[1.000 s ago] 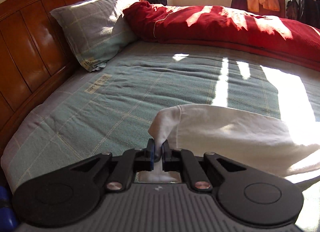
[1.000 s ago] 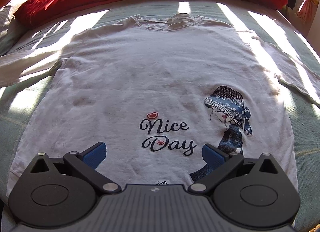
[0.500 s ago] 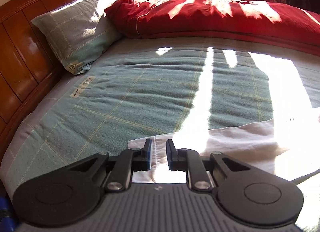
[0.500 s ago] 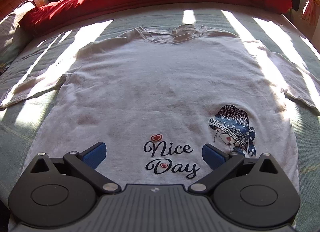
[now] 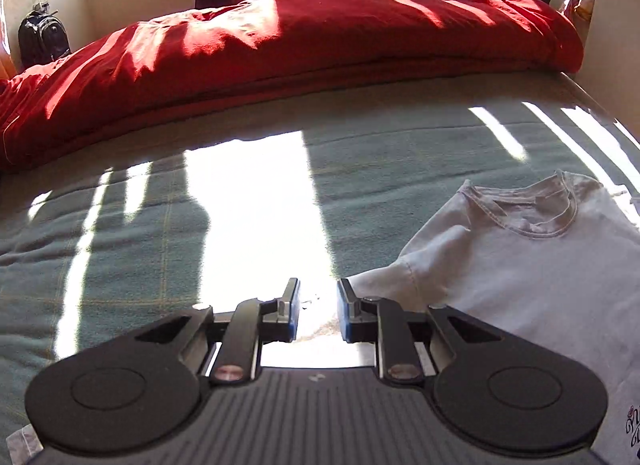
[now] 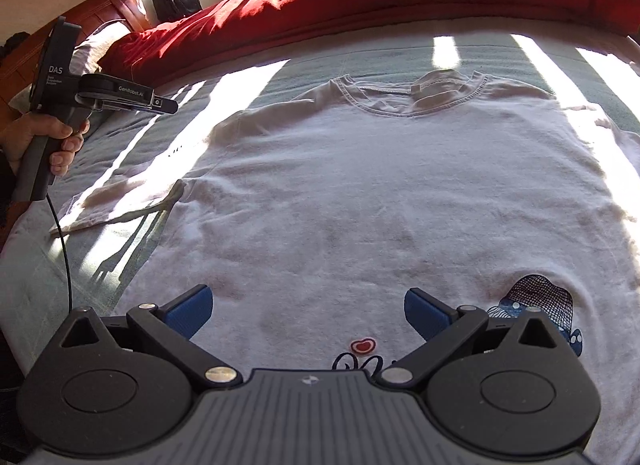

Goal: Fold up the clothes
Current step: 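Open the left tool and move it over the shirt collar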

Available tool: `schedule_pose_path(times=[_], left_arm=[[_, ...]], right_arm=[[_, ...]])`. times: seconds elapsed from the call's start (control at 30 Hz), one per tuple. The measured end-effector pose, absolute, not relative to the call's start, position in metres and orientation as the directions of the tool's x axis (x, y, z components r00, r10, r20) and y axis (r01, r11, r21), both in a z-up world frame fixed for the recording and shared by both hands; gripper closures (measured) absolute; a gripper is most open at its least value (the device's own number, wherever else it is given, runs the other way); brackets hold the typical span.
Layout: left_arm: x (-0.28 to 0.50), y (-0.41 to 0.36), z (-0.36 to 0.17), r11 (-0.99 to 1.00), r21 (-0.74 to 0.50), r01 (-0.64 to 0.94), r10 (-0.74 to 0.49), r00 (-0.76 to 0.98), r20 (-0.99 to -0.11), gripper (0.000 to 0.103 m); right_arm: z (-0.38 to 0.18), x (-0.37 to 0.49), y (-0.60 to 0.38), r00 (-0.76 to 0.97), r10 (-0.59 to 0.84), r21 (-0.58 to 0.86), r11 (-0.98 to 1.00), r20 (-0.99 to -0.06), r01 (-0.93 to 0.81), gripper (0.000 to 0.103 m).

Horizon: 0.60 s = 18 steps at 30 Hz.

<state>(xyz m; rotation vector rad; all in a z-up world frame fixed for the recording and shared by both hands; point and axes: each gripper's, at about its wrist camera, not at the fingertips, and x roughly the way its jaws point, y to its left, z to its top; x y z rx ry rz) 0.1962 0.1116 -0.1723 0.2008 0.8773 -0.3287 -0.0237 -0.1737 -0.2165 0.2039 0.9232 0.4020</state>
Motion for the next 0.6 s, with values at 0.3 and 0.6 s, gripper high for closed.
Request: schedule_pose_path(times=[0.3, 0.6], left_arm=[[0.252, 0.059, -0.231, 0.858, -0.086, 0.506, -0.341, 0.436, -0.833, 0.085], [0.237, 0.045, -0.245, 0.790, 0.066, 0.610, -0.289, 0.466, -0.836, 0.073]], right_arm=[[-0.220, -0.012, -0.202, 0.566, 0.469, 0.396, 0.882, -0.678, -0.257, 0.000], [-0.228, -0.010, -0.210, 0.562, 0.485, 0.420, 0.872, -0.671, -0.251, 0.000]])
